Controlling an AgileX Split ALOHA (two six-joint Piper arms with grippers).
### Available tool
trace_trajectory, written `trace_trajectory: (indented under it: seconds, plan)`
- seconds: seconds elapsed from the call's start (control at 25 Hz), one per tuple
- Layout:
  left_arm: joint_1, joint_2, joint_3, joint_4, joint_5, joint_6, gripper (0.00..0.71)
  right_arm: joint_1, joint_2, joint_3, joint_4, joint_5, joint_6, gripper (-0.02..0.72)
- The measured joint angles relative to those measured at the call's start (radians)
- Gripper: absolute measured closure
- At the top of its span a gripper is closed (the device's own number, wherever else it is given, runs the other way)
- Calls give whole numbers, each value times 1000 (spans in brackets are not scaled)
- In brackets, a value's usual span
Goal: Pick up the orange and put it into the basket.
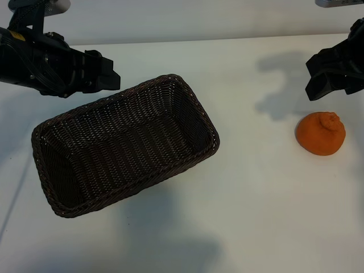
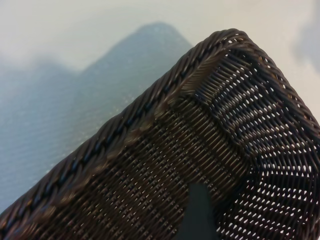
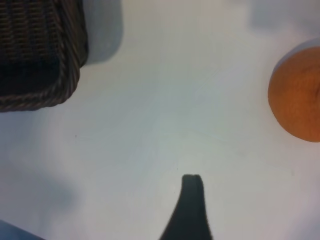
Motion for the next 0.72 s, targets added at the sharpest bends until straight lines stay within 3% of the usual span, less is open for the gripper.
trace_trajectory:
  seconds: [0.72]
  plan:
    - [0, 0, 0, 22, 1, -60, 118, 0, 0, 0, 0, 0, 1, 108]
